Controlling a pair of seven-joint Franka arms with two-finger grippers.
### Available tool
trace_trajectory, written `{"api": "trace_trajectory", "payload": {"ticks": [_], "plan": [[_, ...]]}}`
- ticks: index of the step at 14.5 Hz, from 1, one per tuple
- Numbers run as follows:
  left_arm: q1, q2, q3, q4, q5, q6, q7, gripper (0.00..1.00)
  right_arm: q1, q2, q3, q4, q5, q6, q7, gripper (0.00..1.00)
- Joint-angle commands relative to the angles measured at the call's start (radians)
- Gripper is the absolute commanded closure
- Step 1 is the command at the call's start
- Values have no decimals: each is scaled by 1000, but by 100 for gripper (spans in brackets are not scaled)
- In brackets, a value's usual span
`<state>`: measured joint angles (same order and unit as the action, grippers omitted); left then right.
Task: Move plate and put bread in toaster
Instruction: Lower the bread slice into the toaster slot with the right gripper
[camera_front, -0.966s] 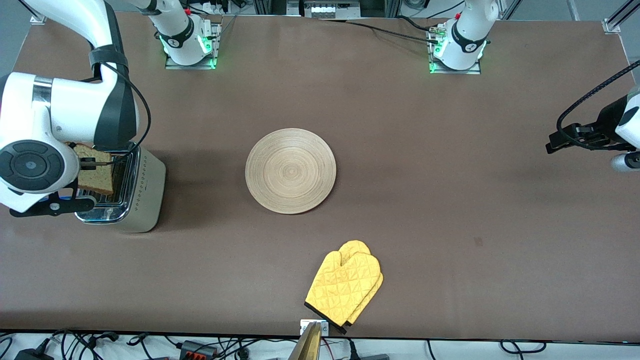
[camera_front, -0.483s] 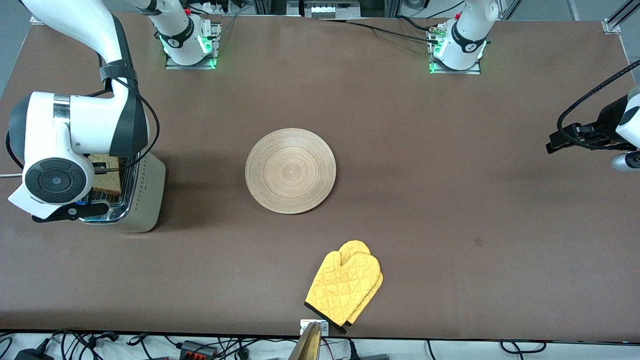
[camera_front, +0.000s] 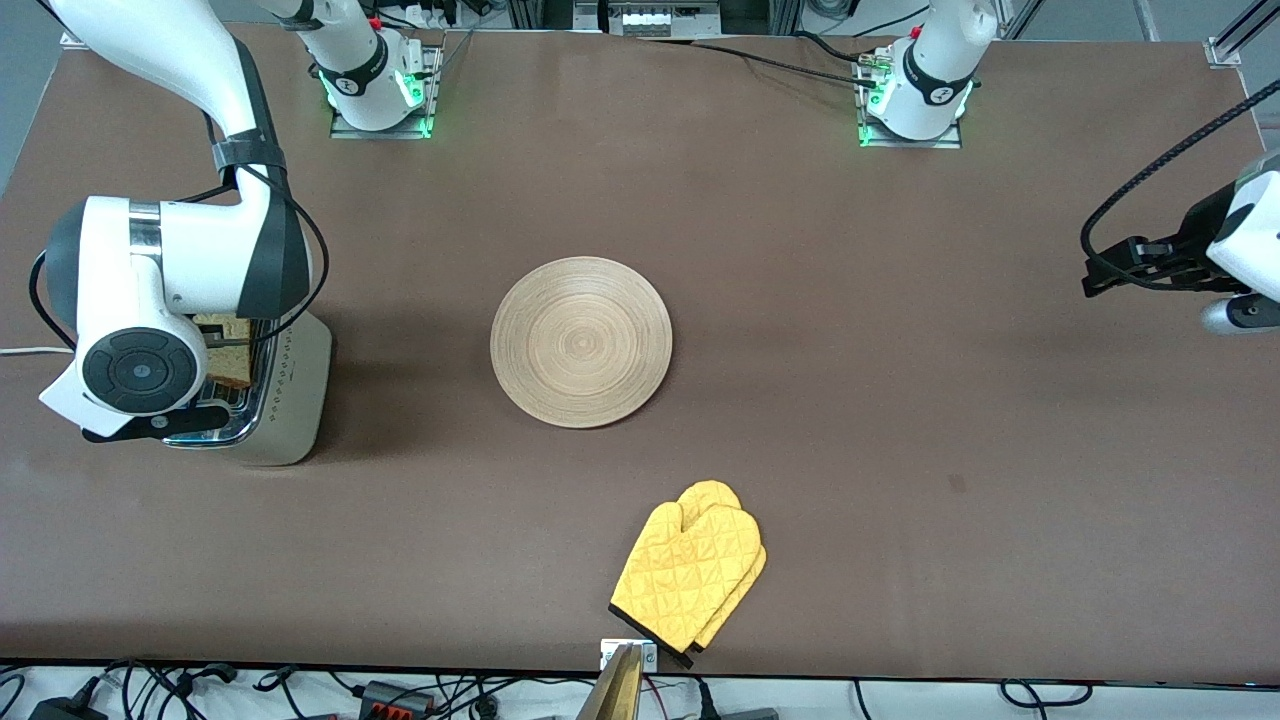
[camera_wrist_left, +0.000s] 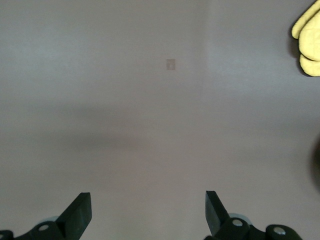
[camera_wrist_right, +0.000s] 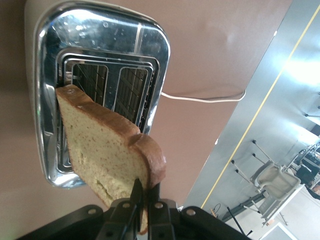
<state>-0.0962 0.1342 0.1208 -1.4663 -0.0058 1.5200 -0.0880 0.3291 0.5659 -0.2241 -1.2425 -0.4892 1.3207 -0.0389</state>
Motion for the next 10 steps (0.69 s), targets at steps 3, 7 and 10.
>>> {"api": "trace_trajectory", "payload": {"ticks": [3,7,10], "plan": [[9,-2,19,4,-13,-7,36,0,8,-15,-3,-14,-25,-41,13,100],[102,13,-84,6,-11,37,39,0,2,-15,-4,-14,-25,-44,8,100],[107,10,-90,6,-8,43,37,0,4,-17,-4,-12,-34,-43,7,100]]}}
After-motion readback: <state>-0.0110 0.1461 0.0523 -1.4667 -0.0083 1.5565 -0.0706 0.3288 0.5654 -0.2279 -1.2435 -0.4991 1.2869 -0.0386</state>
